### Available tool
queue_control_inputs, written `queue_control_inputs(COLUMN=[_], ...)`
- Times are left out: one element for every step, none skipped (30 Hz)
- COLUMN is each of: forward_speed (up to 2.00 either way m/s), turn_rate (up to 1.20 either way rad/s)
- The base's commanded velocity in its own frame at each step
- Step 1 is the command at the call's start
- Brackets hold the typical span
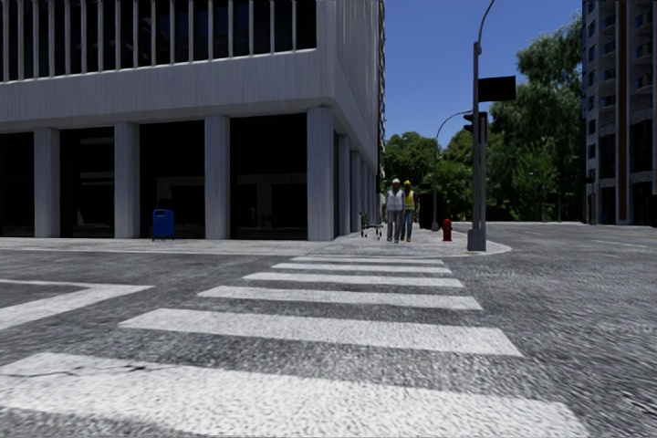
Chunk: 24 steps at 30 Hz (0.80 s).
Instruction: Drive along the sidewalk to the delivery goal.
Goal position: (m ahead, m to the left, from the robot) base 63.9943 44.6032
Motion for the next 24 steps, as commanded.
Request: queue_control_inputs(forward_speed=[1.35,1.35,1.35,1.35,1.35,1.35,1.35,1.35,1.35,1.35,1.35,1.35,1.35,1.35,1.35,1.35,1.45,1.45,2.0,2.0,2.0,2.0,2.0,2.0], turn_rate=[0.37,0.37,0.37,0.37,0.37,0.37,0.37,0.37,0.37,0.37,0.37,0.37,0.37,0.37,0.37,0.37,0.37,0.37,0.37,0.37,0.3,0.3,0.17,0.12])
